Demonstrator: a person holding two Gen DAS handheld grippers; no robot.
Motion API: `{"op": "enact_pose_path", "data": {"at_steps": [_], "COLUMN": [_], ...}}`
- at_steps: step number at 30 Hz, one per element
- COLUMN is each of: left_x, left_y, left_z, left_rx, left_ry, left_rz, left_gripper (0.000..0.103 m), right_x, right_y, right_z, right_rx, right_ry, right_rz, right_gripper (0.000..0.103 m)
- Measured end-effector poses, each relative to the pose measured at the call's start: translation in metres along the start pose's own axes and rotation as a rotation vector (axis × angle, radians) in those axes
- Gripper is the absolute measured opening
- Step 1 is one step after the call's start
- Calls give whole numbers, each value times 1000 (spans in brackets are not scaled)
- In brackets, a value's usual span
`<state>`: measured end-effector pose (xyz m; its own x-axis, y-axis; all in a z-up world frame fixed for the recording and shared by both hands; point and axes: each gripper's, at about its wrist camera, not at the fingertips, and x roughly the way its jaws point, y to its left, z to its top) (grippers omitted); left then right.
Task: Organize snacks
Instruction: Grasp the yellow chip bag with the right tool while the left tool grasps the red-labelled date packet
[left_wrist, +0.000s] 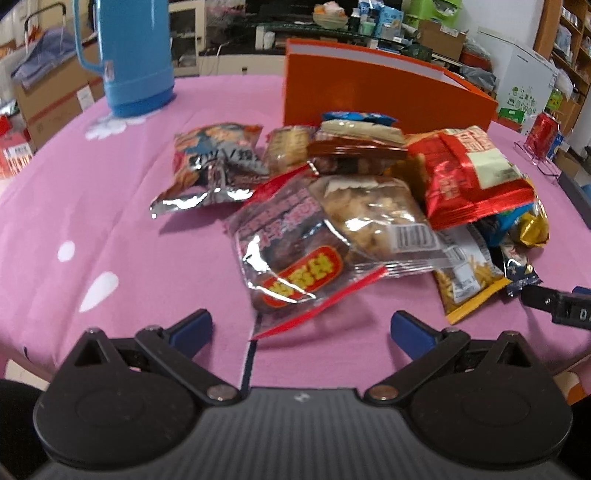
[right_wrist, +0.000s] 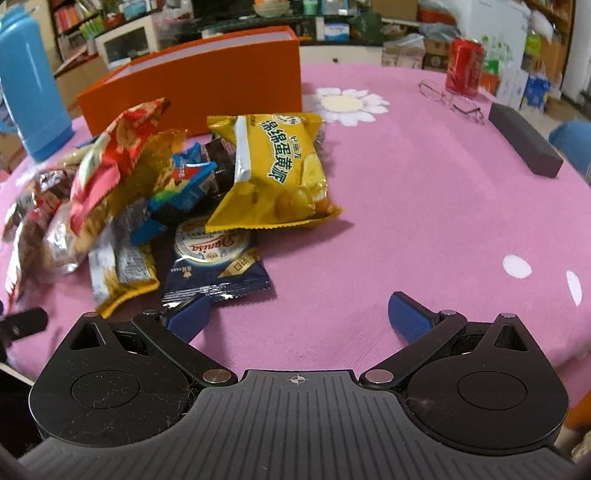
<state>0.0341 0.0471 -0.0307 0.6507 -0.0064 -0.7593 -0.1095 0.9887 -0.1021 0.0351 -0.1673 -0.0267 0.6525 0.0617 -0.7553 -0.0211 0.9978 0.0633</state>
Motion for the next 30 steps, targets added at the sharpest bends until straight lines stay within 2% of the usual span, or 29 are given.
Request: {"op": "enact_pose_path", "data": {"at_steps": [2, 4, 5, 7, 9, 13, 16, 19, 21, 22, 25, 30], "left_x": [0, -1, -6, -16, -19, 3, 13, 18, 21, 22, 29, 41], "left_y": [4, 8, 11, 17, 17, 11, 11, 9, 9, 8, 7, 12], "left_z": [2, 4, 7, 14, 24, 39, 40, 38, 39, 39, 42, 51], "left_rx": [-8, -19, -39, -76, -74, -46, -47, -33, -31, -34, -39, -55], "left_ry": [-9, -3, -26, -96, -155, -121, -113, -115, -115, -117, -103, -91], "left_rz": [-14, -40, -61, -84, -90, -37, -15, -8, -9, -12, -16, -9], "left_gripper": [102, 102, 102, 102, 102, 102, 102, 102, 102, 102, 102, 102], "right_x": [-1, -1, -4, -20, -33, -31, -15, 9, 21, 25, 43, 53], "right_y": [-1, 1, -1, -5, 5, 42, 62, 82, 84, 79, 48, 5], "right_z": [-3, -2, 1, 10, 32, 73, 92, 96, 91, 92, 100, 102], "right_rx": [-7, -31, -13, 18, -19, -160, -194, -253, -274, -253, -133, 10], "right_ry": [-22, -5, 6, -59, -131, -212, -238, -170, -168, -170, -100, -75], "right_rz": [5, 2, 7, 52, 66, 133, 175, 185, 204, 204, 250, 276], "right_gripper": [94, 92, 86, 86, 93, 93, 93, 91, 93, 93, 93, 93]}}
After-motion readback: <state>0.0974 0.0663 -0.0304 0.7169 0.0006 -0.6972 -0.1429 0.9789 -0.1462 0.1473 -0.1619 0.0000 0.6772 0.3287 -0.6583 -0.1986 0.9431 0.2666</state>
